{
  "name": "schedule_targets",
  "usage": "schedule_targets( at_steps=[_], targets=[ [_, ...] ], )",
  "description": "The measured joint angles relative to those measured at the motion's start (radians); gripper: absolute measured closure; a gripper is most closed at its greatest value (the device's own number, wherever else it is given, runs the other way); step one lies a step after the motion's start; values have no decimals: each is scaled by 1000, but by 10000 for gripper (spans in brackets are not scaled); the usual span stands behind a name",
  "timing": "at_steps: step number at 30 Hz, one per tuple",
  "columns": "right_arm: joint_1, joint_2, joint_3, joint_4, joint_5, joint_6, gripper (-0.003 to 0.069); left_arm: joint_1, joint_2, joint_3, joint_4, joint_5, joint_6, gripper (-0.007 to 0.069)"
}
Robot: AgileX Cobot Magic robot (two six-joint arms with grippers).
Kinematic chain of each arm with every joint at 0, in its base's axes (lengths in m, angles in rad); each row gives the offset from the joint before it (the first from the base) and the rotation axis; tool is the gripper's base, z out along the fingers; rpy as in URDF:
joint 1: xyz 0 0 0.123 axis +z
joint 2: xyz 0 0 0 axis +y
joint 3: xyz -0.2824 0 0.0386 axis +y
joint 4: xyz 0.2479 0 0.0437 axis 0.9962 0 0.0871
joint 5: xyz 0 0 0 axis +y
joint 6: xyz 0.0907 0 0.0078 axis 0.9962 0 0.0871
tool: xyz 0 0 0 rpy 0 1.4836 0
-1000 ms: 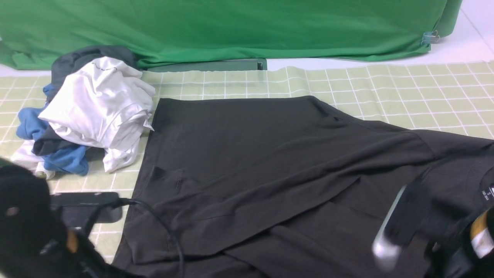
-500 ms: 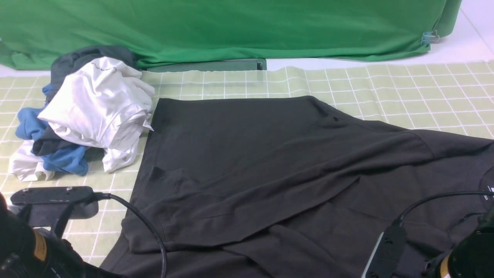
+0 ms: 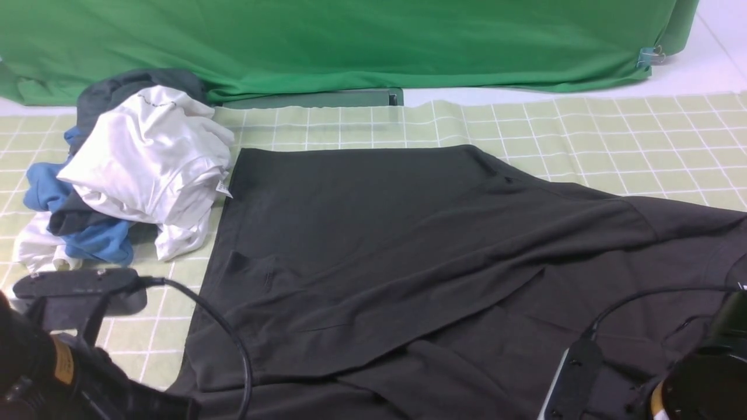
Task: Fold a long-sleeved shirt over a green coffee tablecloth.
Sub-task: 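Fold the black garment in half by bringing its near edge over to the far edge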
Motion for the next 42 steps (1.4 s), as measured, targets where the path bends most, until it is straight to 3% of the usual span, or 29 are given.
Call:
schedule_targets(
  at_steps=[5,12,15,23,28,42],
  targets=[
    [0,-74,-77,-173,65,114,634,0,70,-83,15,-71,-8,615],
    [-11,-63,-247,-253,96,118,634,9,250,-264,51,-117,-14,615],
    [-49,-41,-293,-256,93,116,634,37,304,-325,51,-120,-2,614],
    [-240,74,-433,-252,37,55,634,224,493,-516,-23,-157,144,614],
    [-330,217,-589,-249,-7,22,634,337,654,-698,-137,-174,223,614],
    [-416,665,-1078,-250,-4,4,632,405,1021,-1098,-191,-149,243,613]
  ],
)
